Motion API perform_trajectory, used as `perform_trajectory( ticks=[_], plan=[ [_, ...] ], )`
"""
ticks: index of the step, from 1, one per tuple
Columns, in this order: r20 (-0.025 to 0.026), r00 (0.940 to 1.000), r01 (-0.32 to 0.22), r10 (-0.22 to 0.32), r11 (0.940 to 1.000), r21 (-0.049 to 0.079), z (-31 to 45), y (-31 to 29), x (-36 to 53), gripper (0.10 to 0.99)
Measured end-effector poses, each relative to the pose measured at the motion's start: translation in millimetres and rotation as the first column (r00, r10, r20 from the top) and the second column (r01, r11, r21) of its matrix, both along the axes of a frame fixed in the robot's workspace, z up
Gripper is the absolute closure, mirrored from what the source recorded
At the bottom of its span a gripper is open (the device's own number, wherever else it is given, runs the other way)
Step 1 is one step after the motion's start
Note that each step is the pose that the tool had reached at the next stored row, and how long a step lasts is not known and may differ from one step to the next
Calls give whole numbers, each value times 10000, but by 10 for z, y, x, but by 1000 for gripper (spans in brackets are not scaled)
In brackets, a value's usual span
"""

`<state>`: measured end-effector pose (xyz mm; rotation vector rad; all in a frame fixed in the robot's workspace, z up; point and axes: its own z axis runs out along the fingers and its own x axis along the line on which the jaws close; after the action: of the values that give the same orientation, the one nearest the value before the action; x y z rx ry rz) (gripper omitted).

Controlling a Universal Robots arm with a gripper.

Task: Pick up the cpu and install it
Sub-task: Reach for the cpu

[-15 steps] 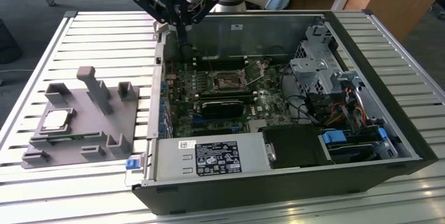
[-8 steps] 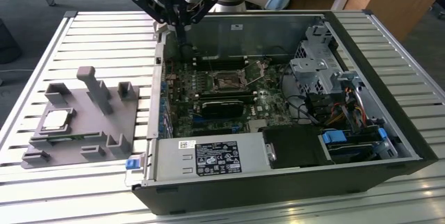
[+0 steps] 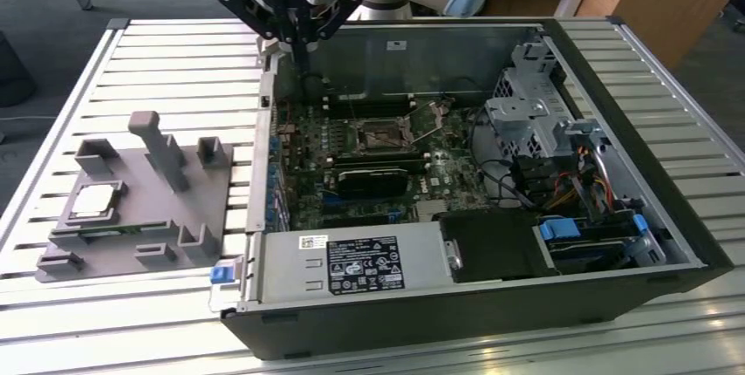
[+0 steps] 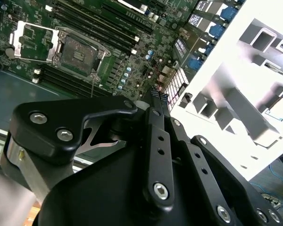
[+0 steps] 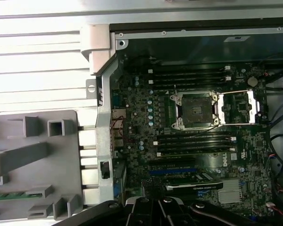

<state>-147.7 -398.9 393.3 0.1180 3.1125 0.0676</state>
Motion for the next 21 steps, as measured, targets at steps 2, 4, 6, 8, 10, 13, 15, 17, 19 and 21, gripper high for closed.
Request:
perform_trajectory(
  ticks=[2,4,6,8,10,13,15,17,19,21],
  plan=[
    [0,10000,0,0,10000,1,0,0,-6,980],
    [0,10000,0,0,10000,1,0,0,-12,980],
    [0,10000,0,0,10000,0,0,0,-18,980],
    [0,10000,0,0,10000,0,0,0,-23,980],
    [0,10000,-1,1,10000,0,0,0,-28,980],
    [0,10000,0,0,10000,1,0,0,-35,980],
    [0,10000,0,0,10000,0,0,0,-40,980],
    [0,10000,0,0,10000,0,0,0,-44,980],
    [0,10000,1,-1,10000,0,0,0,-49,980],
    [0,10000,0,0,10000,0,0,0,-54,980]
  ],
)
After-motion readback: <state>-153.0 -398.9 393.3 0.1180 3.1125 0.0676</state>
